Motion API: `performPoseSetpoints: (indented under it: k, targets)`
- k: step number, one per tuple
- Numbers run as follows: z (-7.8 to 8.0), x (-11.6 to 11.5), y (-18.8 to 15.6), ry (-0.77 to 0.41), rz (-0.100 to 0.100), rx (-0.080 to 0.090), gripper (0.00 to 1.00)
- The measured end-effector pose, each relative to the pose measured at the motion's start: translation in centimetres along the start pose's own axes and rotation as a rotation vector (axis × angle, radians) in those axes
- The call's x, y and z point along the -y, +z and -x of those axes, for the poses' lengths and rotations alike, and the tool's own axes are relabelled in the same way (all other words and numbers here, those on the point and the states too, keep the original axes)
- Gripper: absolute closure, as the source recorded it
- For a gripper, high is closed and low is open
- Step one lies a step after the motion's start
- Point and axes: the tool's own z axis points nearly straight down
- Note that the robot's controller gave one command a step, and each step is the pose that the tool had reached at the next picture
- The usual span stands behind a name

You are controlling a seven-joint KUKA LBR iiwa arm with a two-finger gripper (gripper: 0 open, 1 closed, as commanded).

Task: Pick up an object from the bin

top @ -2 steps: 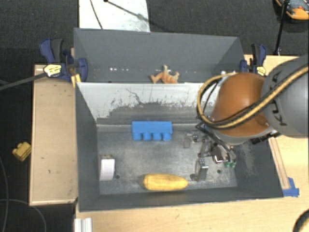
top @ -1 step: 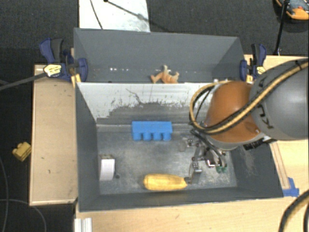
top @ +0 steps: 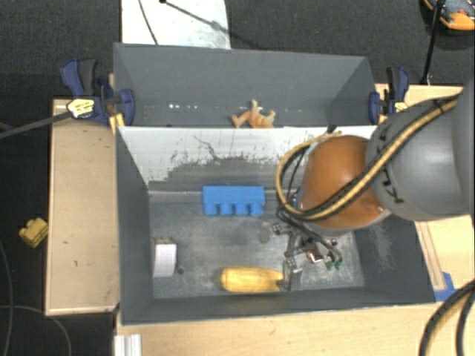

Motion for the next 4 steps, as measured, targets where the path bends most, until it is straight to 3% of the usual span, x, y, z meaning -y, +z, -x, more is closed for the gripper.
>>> performPoseSetpoints:
  k: [1, 2, 3, 4]
  targets:
    - [-0.4, -1.0, 1.8, 0.177, 0.001, -0.001, 0.0]
    - [0.4, -5.3, 2.7, 0.058, 0.0, 0.003, 1.0]
    - [0.4, -5.3, 2.7, 0.057, 0.0, 0.003, 1.0]
    - [2.4, -4.2, -11.7, 0.104, 0.0, 0.002, 1.0]
